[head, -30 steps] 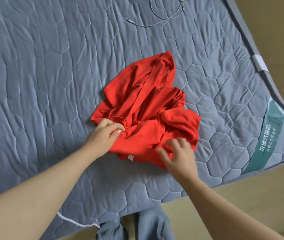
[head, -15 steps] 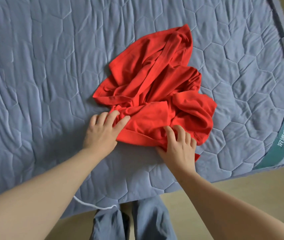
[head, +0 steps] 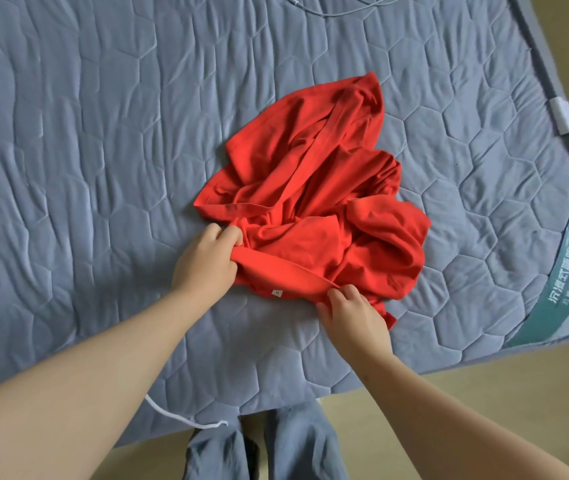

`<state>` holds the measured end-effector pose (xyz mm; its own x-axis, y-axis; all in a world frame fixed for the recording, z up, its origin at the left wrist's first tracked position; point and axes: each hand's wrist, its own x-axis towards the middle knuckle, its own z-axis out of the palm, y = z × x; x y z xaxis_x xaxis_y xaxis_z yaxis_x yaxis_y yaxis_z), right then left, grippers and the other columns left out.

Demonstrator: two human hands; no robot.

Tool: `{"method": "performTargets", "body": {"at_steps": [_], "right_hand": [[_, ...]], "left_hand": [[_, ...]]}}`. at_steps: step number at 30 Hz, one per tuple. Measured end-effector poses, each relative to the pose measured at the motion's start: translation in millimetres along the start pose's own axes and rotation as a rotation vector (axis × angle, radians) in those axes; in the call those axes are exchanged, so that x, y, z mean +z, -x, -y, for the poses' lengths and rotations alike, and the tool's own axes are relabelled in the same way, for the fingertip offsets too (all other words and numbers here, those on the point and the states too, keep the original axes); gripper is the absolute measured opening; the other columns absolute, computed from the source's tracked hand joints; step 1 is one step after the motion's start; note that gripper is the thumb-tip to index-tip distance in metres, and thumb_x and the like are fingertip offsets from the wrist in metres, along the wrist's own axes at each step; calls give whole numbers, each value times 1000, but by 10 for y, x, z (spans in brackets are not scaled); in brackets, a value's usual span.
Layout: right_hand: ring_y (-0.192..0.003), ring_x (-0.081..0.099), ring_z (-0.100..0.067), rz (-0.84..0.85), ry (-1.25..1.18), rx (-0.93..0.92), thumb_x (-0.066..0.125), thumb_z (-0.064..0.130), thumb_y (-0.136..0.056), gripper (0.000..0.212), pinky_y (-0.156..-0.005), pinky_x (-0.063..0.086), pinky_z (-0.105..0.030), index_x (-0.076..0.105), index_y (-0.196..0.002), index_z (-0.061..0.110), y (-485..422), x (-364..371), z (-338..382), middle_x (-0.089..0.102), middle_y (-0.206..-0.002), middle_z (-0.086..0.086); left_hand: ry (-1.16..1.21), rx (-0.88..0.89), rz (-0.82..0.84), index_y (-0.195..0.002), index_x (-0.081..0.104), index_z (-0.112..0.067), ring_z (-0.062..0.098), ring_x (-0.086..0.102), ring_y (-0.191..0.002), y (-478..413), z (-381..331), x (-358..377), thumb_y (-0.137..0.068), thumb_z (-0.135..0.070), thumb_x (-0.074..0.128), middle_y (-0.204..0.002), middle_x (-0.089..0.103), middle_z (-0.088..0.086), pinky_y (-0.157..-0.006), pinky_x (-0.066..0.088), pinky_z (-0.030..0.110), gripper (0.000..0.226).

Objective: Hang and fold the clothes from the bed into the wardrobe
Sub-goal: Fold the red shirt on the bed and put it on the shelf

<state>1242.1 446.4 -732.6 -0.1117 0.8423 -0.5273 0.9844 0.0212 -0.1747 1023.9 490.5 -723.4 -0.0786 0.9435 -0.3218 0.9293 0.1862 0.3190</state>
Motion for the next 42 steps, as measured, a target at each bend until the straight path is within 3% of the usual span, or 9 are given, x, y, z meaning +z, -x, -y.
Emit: {"method": "performTargets", "body": {"at_steps": [2,5,10,18,22,28,34,38,42], "right_hand": [[-99,56,-27,18,115,12,62,43,-82,41,-76,40,-34,55,-107,12,13,90,4,55,-106,-5],[-73,61,-27,-100,249,75,83,27,-58,41,-61,45,-34,65,-91,11,2,130,-4,62,-82,-6],[-107,49,-29,-84,183,91,39,9,-89,28,-83,33,-36,56,-111,12,-215,98,-79,60,-111,-8],[-110,48,-29,-129,42,202,36,5,-90,27,-87,36,-35,55,-109,9,107,-572,-72,57,-118,-6],[-108,52,-34,-206,-202,280,32,-1,-88,28,-76,39,-36,51,-108,5,430,-1160,68,57,-114,-15],[-104,51,-35,-331,-504,386,31,2,-90,25,-77,39,-36,50,-107,6,1053,-2067,532,54,-112,-19],[-97,53,-33,-652,-887,226,39,11,-91,14,-76,38,-36,52,-94,8,1966,-2968,1139,59,-96,-14],[-84,51,-27,-946,-1029,53,40,16,-91,13,-77,38,-39,46,-80,15,2457,-3462,1431,54,-83,-7],[-57,42,-7,-1087,-1232,-96,37,23,-95,25,-57,34,-32,38,-70,22,2946,-3806,1637,43,-63,4]], "left_hand": [[13,-15,48,-97,54,-14,36,52,-89,4,37,37,-75,1,53,-94,47,9,-68,41,40,27],[104,-15,89,-97,55,-15,34,54,-89,3,128,68,-73,4,54,-93,51,6,-73,43,39,31],[173,-23,193,-88,60,-21,28,55,-86,66,219,44,-71,3,51,-79,45,-7,-74,43,35,31],[122,-145,41,-90,58,-21,33,54,-92,232,-38,-461,-76,2,48,-92,46,1,-74,41,35,29],[120,-211,-56,-86,55,-24,33,54,-88,404,-281,-1060,-80,2,43,-97,47,3,-67,35,32,29],[341,-357,-167,-81,57,-23,31,56,-88,804,-543,-2124,-80,2,42,-95,62,10,-65,38,28,30],[768,-358,-378,-94,66,-20,28,56,-79,1501,-594,-3357,-80,1,40,-93,63,10,-66,52,33,36],[1109,-223,-405,-100,60,-21,22,57,-66,1908,-663,-4064,-90,-8,37,-89,59,7,-53,50,32,28],[1174,-9,-411,-89,58,-19,21,59,-62,2414,-766,-4639,-95,-26,40,-77,59,7,-53,49,30,20]]}}
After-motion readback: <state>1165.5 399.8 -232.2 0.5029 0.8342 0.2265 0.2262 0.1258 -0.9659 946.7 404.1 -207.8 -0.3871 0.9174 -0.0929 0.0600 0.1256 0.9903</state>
